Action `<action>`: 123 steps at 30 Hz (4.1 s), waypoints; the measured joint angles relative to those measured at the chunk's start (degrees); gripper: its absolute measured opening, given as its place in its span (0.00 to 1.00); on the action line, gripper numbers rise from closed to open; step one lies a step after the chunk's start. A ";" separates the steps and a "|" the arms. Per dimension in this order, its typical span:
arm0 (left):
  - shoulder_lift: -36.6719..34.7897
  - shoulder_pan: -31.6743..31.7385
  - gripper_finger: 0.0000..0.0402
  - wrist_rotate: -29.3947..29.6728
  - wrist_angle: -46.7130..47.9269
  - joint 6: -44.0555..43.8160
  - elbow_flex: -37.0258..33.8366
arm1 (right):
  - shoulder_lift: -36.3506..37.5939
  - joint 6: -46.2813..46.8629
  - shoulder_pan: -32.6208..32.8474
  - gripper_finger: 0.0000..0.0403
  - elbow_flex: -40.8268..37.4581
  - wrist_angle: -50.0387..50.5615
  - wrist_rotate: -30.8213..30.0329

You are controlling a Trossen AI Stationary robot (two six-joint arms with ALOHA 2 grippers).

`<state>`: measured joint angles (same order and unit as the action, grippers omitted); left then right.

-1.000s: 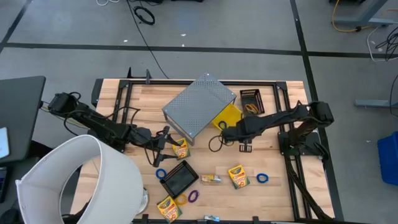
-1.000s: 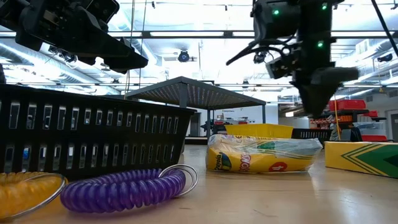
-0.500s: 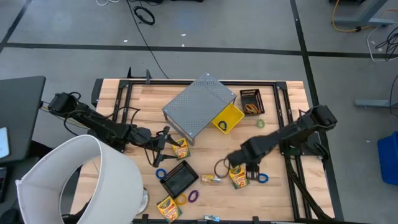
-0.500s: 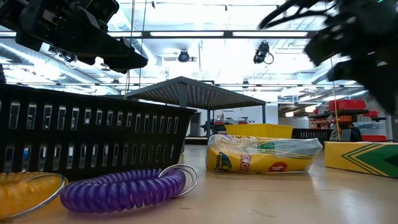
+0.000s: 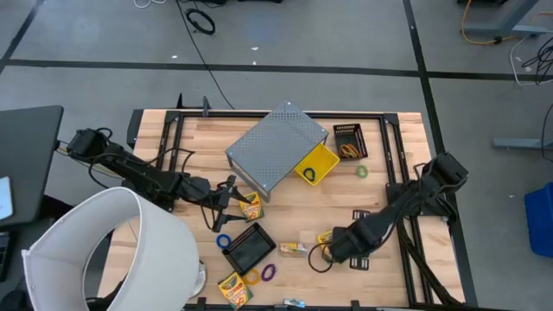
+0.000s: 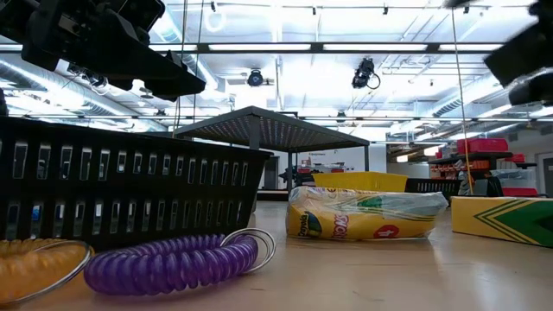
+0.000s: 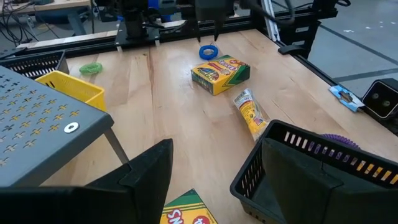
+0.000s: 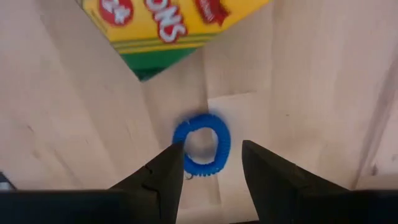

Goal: Pick & Place Office Desk Supplies
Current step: Put the blue spring keychain into the yellow bin, then put the green spring keychain into the yellow bin

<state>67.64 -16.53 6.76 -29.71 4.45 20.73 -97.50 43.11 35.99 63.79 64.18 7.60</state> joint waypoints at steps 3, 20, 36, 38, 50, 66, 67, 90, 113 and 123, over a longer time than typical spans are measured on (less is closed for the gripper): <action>0.00 0.00 0.62 0.00 -0.02 0.22 0.00 | -0.87 0.84 1.04 0.42 -2.28 -0.07 0.04; 0.00 0.00 0.62 0.03 -0.09 0.13 0.00 | -0.43 3.99 2.31 0.36 -15.08 -14.93 1.26; 0.00 0.02 0.62 0.22 -0.08 0.11 0.00 | -0.89 3.97 -0.01 0.01 -11.71 -8.88 -3.01; 0.00 0.02 0.62 0.22 -0.08 0.11 0.00 | -0.97 3.84 -1.08 0.01 -9.57 -4.30 -9.56; 0.00 0.04 0.62 0.22 -0.08 0.09 0.00 | -0.76 1.05 -10.45 0.00 -3.18 2.54 -37.04; 0.00 0.07 0.62 0.22 -0.07 -0.55 0.00 | -0.65 -16.80 -24.50 0.00 -3.05 -3.75 -57.13; 0.00 0.07 0.62 0.22 -0.09 -0.55 0.00 | -0.65 -18.71 -25.23 0.00 -3.04 -5.58 -57.28; 0.00 0.07 0.62 0.68 -0.07 -0.61 0.00 | -0.58 -40.04 -36.49 0.32 -3.00 -22.83 -44.22; 0.00 0.04 0.62 0.66 -0.04 -1.06 0.00 | 12.18 -24.60 -26.61 0.47 -2.91 -9.01 -42.16; 0.00 0.04 0.62 0.66 -0.03 -1.18 0.00 | 12.01 -10.54 -25.47 0.47 -5.41 13.63 -29.10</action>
<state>67.64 -16.49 7.42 -29.74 3.27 20.73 -85.49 32.57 10.53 58.38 77.81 -21.50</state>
